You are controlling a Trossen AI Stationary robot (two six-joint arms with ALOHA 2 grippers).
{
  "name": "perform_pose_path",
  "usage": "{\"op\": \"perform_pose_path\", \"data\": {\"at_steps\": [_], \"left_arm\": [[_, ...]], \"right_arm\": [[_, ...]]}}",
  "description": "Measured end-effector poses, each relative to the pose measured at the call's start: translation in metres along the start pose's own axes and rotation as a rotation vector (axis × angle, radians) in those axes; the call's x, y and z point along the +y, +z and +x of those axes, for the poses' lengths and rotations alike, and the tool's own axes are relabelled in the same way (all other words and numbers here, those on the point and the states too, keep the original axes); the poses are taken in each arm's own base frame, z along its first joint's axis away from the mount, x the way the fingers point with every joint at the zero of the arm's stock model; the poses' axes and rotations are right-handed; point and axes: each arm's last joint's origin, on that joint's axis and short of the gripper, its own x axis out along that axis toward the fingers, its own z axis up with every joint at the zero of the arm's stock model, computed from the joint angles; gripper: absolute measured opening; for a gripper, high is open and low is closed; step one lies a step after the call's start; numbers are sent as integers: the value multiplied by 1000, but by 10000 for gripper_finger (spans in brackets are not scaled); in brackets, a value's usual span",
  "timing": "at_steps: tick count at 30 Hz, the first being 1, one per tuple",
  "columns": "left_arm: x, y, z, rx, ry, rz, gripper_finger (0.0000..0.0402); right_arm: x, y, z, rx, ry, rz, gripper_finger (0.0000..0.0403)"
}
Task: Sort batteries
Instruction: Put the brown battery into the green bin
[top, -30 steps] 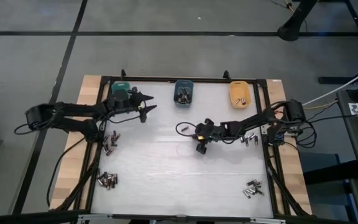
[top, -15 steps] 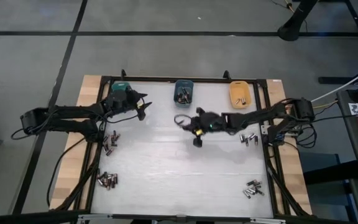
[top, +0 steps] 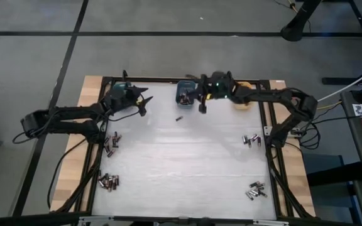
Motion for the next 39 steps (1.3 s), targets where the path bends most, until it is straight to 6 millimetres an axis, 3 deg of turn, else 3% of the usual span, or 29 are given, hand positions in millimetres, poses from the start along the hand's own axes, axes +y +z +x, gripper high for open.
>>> {"op": "perform_pose_path", "data": {"at_steps": [6,12,17,22,28,35,39], "left_arm": [[12,4,-1,-96,-157,-44,224],[21,13,-4,-219,-287,-160,224],[20,15,-1,-258,-334,-206,224],[21,14,7,-273,-253,-289,224],[6,13,22,-396,-316,-238,224],[-1,3,42,-432,-283,-253,224],[-8,3,54,-459,-304,-211,224]], "right_arm": [[-25,-17,4,-56,28,-4,20],[-35,-26,15,-147,51,-36,21],[-43,-13,25,-179,92,-53,21],[-57,-1,43,-136,123,-23,21],[-70,10,67,-171,266,14,21],[-68,25,69,-266,433,-27,21],[-66,29,70,-289,444,-46,21]]}}
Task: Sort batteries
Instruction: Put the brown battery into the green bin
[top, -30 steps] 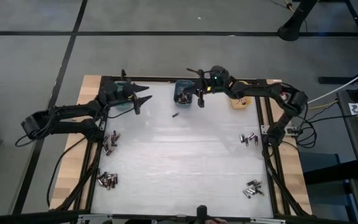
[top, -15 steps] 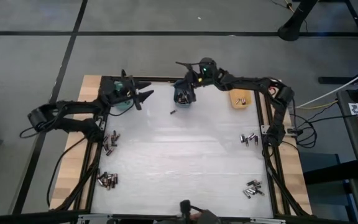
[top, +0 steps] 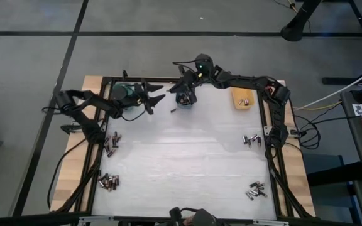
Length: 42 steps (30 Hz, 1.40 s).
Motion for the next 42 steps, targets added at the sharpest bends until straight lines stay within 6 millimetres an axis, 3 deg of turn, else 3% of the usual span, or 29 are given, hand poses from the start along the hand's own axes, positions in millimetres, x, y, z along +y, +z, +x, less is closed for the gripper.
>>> {"op": "perform_pose_path", "data": {"at_steps": [8,30,42], "left_arm": [[0,-1,18,-22,-63,11,224],[-5,4,29,-37,-99,56,221],[-4,4,29,-37,-95,64,133]], "right_arm": [[-1,0,-1,2,-4,2,21],[1,-1,2,12,-12,6,21],[1,-1,2,14,-11,10,21]]}}
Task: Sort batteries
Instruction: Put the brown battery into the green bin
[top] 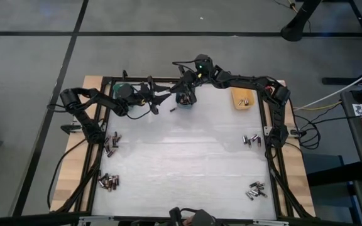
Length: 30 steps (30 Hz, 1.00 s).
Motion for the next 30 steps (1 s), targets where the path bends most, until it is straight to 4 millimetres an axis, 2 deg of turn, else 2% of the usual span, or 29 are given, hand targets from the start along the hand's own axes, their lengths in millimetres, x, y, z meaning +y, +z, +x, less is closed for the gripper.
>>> {"op": "perform_pose_path", "data": {"at_steps": [13,20,25,30], "left_arm": [[0,-1,0,12,6,55,24],[0,-2,0,18,0,53,24],[2,-1,-1,27,38,54,24],[8,7,-4,69,111,25,24]], "right_arm": [[0,-1,0,6,-4,11,27],[0,-1,0,8,-11,5,77],[-4,-1,0,42,-142,33,120],[-9,-1,-6,58,-217,40,173]]}}
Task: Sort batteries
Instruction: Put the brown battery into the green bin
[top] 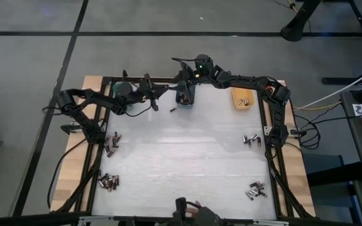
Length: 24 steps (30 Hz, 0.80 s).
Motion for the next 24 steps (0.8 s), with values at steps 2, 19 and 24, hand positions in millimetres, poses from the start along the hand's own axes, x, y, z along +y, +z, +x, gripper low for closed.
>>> {"op": "perform_pose_path", "data": {"at_steps": [2,19,24], "left_arm": [[1,7,-3,40,48,-18,24],[-6,41,-61,830,770,-300,24],[-5,36,-73,883,935,-358,24]], "right_arm": [[-6,-2,-4,7,-30,4,192],[-29,-10,-25,36,-130,-1,234],[-29,-11,-26,43,-124,7,234]]}}
